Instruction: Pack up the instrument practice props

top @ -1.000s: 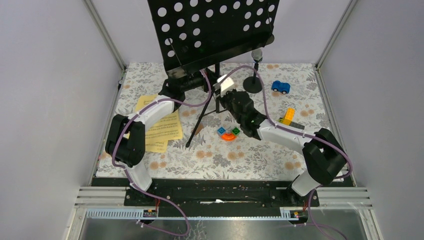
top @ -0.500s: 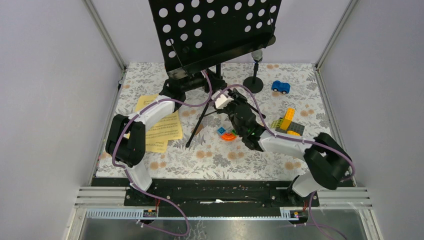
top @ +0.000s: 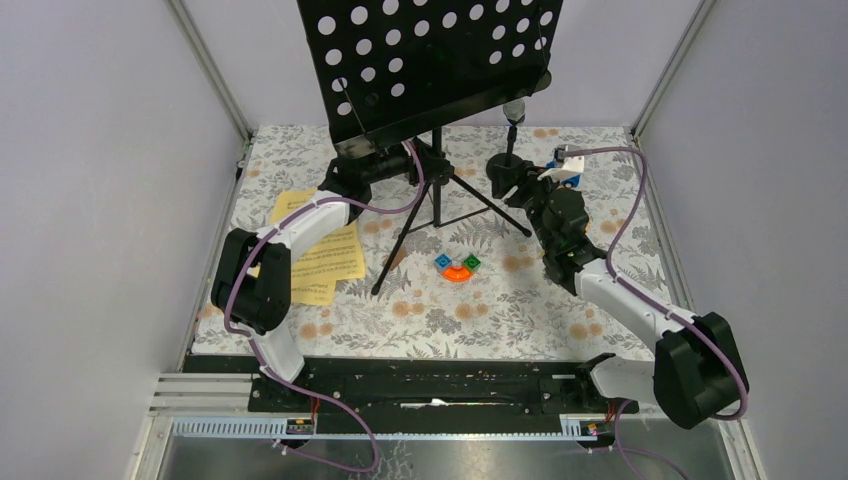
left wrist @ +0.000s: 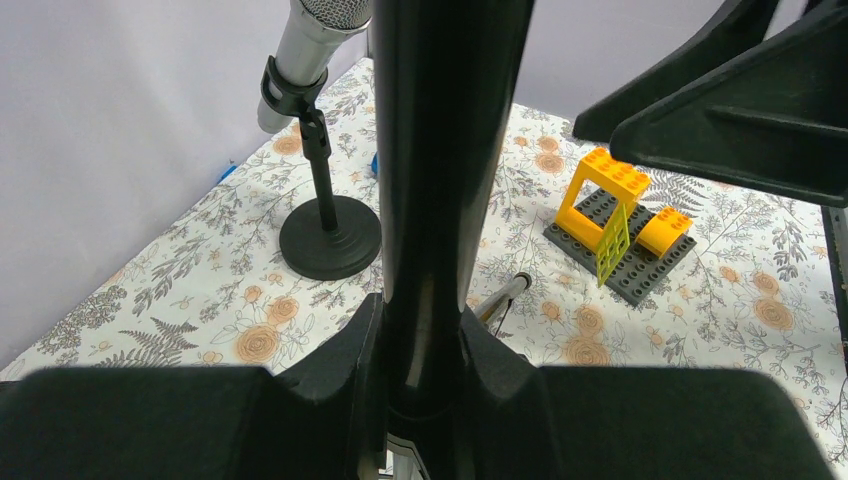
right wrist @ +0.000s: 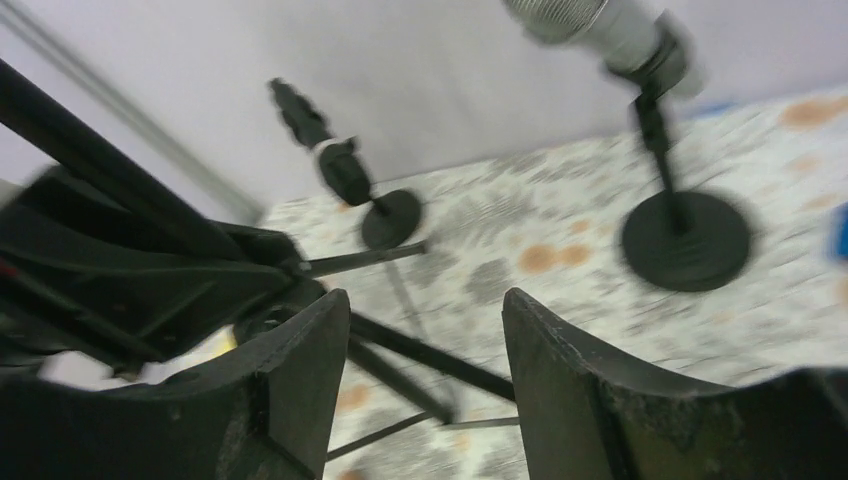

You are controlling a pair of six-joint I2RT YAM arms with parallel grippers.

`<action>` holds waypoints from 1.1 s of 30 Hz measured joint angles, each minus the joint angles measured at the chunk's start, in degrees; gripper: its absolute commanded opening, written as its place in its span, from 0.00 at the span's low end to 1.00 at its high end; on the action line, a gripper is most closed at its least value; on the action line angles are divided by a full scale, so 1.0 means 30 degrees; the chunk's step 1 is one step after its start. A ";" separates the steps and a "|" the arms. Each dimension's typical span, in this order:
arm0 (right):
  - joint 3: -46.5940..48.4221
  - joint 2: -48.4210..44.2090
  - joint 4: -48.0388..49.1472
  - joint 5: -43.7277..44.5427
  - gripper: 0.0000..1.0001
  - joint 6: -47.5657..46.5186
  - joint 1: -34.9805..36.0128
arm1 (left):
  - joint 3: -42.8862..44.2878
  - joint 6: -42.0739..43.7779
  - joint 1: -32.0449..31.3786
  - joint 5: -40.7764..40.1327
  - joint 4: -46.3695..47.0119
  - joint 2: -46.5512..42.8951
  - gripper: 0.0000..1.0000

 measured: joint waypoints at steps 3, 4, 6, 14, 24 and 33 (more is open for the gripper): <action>0.0284 0.0714 -0.0408 -0.2973 0.64 0.4619 -0.0874 | 0.0007 0.0000 0.0000 0.0000 -0.0007 0.0000 0.00; 0.0612 0.1224 -0.0510 -0.4116 0.65 0.6098 -0.1027 | 0.0007 0.0000 0.0000 0.0007 -0.0015 0.0000 0.00; 0.1268 0.2331 -0.0517 -0.6149 0.65 0.8582 -0.1188 | 0.0015 0.0007 0.0000 0.0007 -0.0029 0.0000 0.00; 0.1960 0.5566 0.1413 -1.0841 0.70 1.5336 -0.1217 | 0.0022 0.0007 0.0007 0.0007 -0.0036 0.0000 0.00; 0.3060 0.7417 0.2375 -1.2437 0.62 1.7544 -0.1217 | 0.0022 0.0007 0.0007 0.0007 -0.0044 0.0000 0.00; 0.3832 0.8291 0.2492 -1.2670 0.46 1.7770 -0.1217 | 0.0029 0.0007 0.0007 0.0007 -0.0051 0.0000 0.00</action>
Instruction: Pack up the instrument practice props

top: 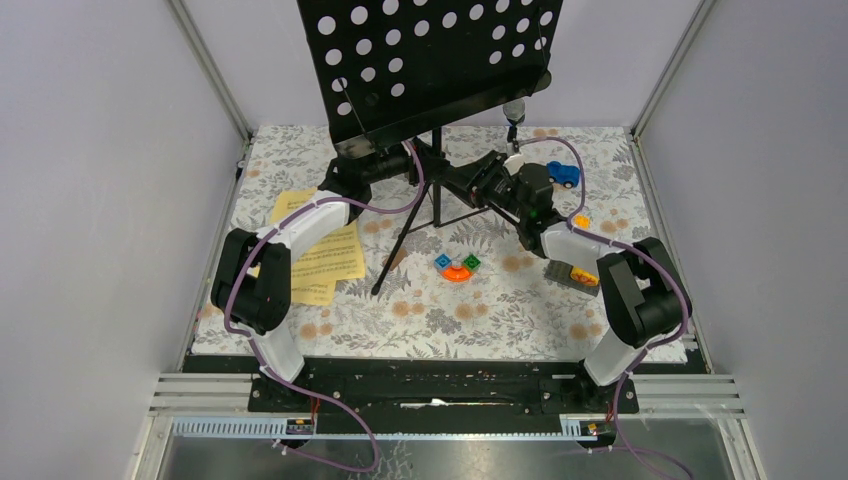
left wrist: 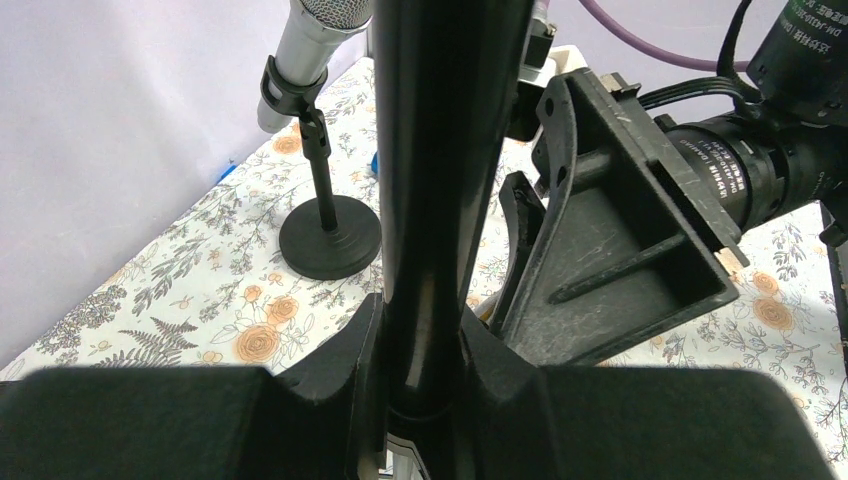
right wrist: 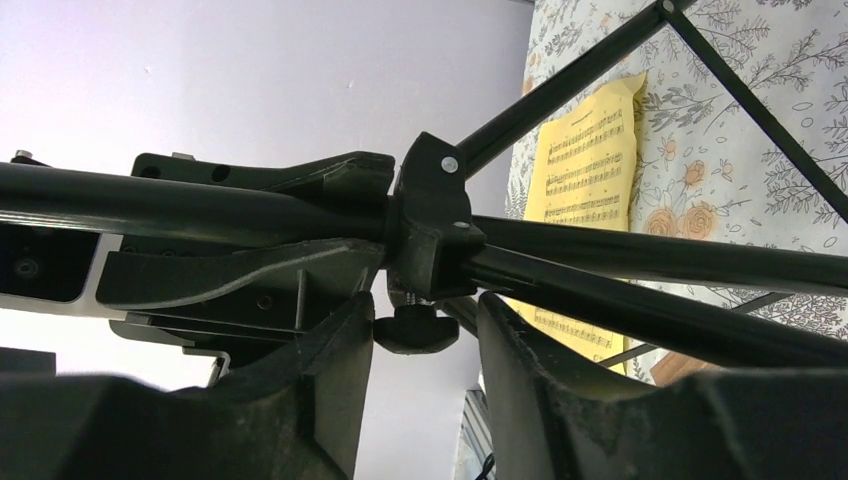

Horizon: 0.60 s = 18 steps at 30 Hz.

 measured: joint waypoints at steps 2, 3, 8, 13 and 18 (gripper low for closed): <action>0.0124 0.0138 -0.0015 -0.0066 0.41 0.0022 0.0000 | 0.0000 0.0000 0.0000 0.0000 0.0000 0.0000 0.00; 0.0175 0.0138 0.0007 -0.0095 0.39 0.0022 0.0000 | 0.0000 0.0000 0.0000 0.0000 0.0000 0.0000 0.00; 0.0291 0.0153 -0.0073 -0.0255 0.25 -0.0182 0.0000 | 0.0000 0.0000 0.0000 0.0000 0.0000 0.0000 0.00; 0.0670 0.0146 -0.0699 -0.0466 0.18 -0.1413 -0.0022 | 0.0000 0.0000 0.0000 -0.0036 0.0000 0.0000 0.00; 0.1880 -0.0328 -0.3541 -0.0240 0.13 -0.5144 0.0095 | 0.0000 -0.0007 0.0066 -0.0153 -0.0007 0.0000 0.00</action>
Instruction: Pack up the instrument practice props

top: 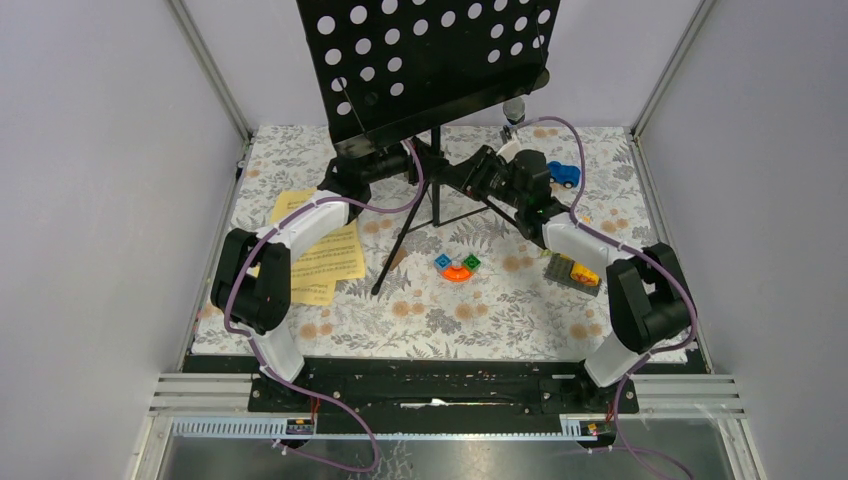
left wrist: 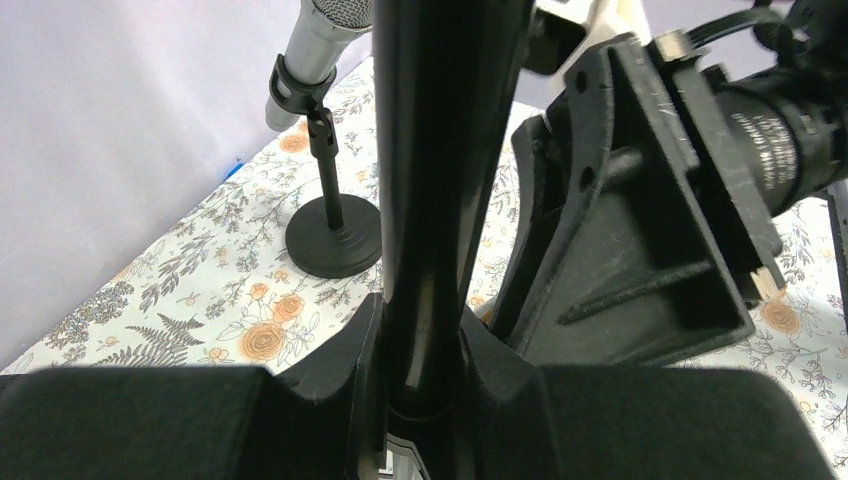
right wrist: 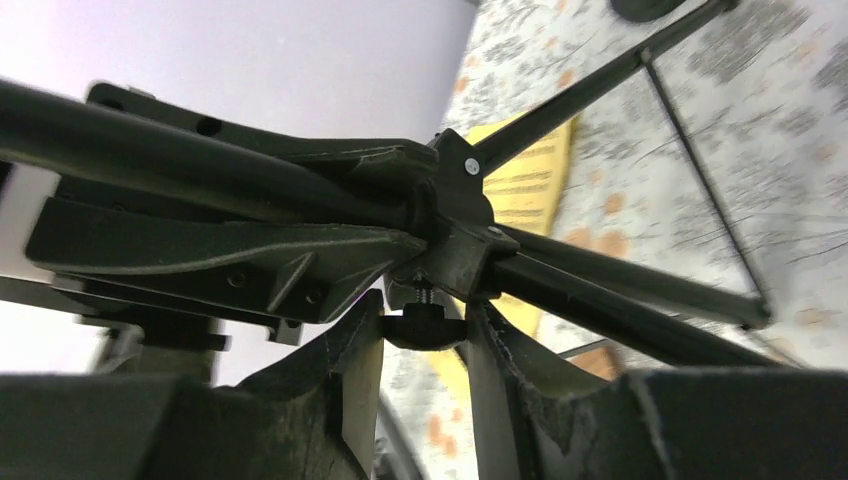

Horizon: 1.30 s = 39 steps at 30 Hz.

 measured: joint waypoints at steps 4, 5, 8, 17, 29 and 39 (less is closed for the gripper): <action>0.1035 -0.0860 -0.3147 0.1661 0.12 -0.4656 0.0860 | 0.0015 0.0007 0.0000 -0.0007 0.0000 0.0000 0.00; 0.1282 -0.1100 -0.3905 0.2382 0.12 -0.6251 0.1231 | 0.0015 0.0000 0.0000 -0.0007 -0.0007 0.0000 0.00; 0.1690 -0.1625 -0.5275 0.4867 0.12 -1.0856 0.2470 | 0.0015 0.0007 0.0000 0.0000 -0.0022 0.0000 0.00; 0.1239 -0.1938 -0.4911 1.2189 0.09 -2.5471 0.6295 | 0.0015 0.0007 0.0007 0.0197 -0.0066 0.0000 0.00; -0.1967 -0.1581 0.0415 1.8272 0.66 -3.3150 0.8590 | 0.0015 0.0146 -0.0022 0.0605 -0.0036 0.0000 0.00; -0.5756 -0.6987 0.0423 1.5868 0.73 -2.3911 0.6929 | 0.0015 0.0007 0.0044 0.0401 -0.0036 0.0000 0.00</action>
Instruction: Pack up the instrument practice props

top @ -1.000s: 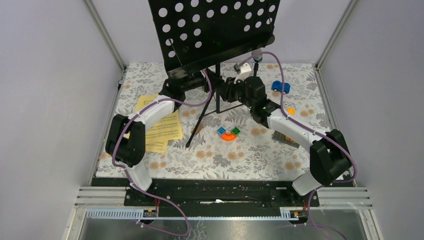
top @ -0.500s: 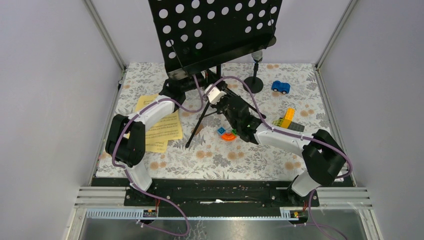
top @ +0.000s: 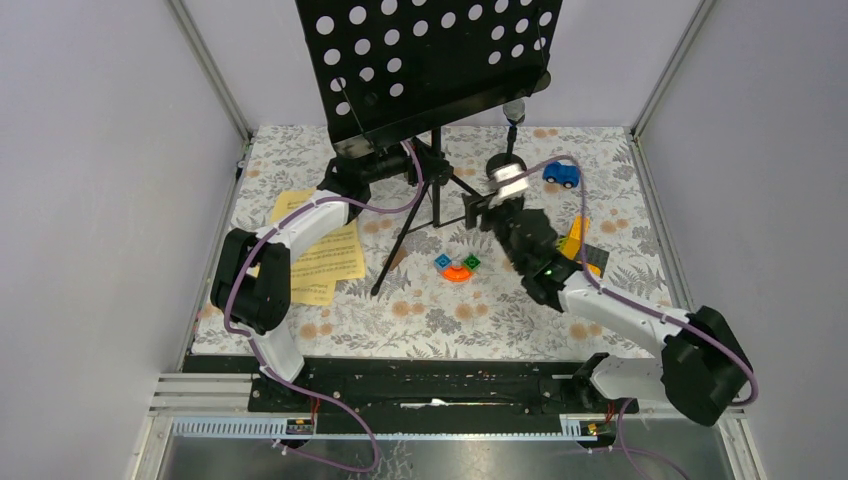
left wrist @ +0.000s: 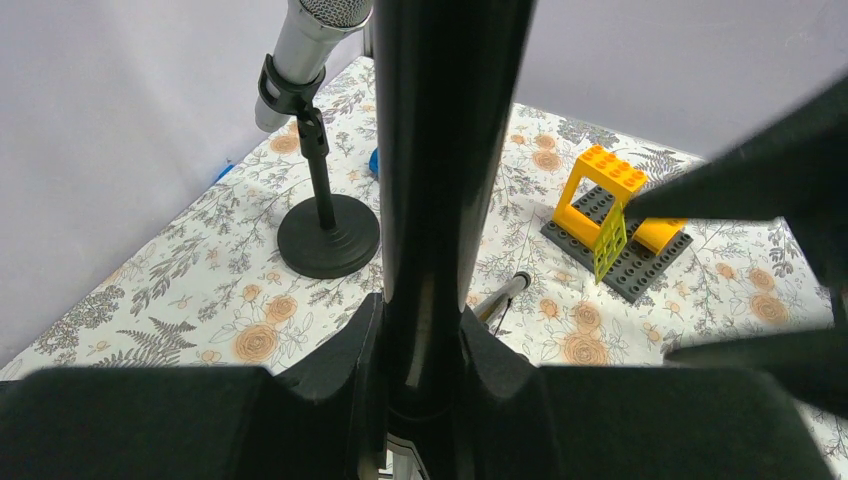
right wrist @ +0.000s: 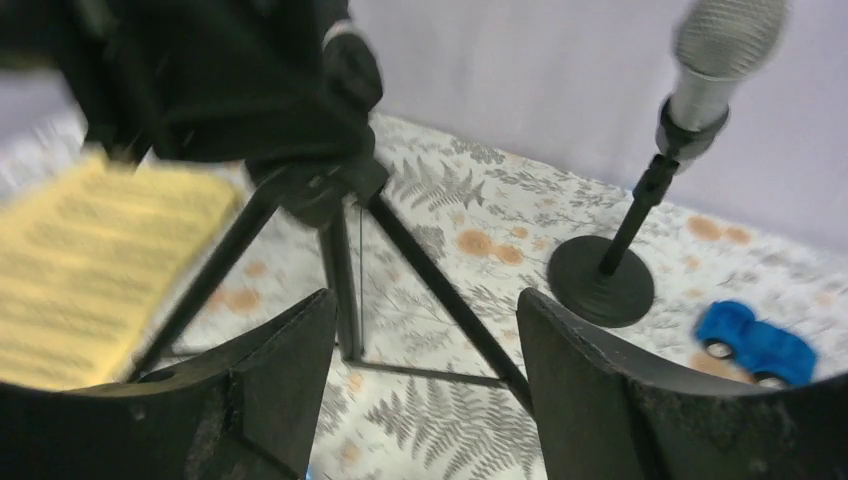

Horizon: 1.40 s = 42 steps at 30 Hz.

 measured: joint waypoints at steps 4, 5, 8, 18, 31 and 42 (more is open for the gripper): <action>-0.0350 -0.1224 0.0299 -0.2936 0.72 0.6564 -0.3089 | 0.0000 -0.0007 -0.0007 0.0007 0.0000 0.0000 0.00; -0.0342 -0.1224 0.0321 -0.3621 0.71 0.8065 -0.3636 | 0.0000 -0.0007 0.0000 0.0000 0.0000 0.0000 0.00; 0.0000 -0.0670 -0.0117 -0.6127 0.70 1.2866 -0.4736 | 0.0000 -0.0007 0.0000 0.0007 0.0000 0.0000 0.00; 0.1545 0.3300 0.1443 -1.2167 0.71 2.4691 -0.5814 | 0.0000 -0.0007 0.0000 0.0007 0.0000 0.0000 0.00; 0.2594 0.5071 0.2222 -1.3209 0.46 2.7059 -0.5843 | 0.0000 -0.0015 0.0000 0.0007 0.0007 0.0000 0.00; 0.3031 0.5712 0.1792 -1.3566 0.19 2.6075 -0.5850 | 0.0000 -0.0087 0.0073 -0.0109 0.0022 0.0000 0.00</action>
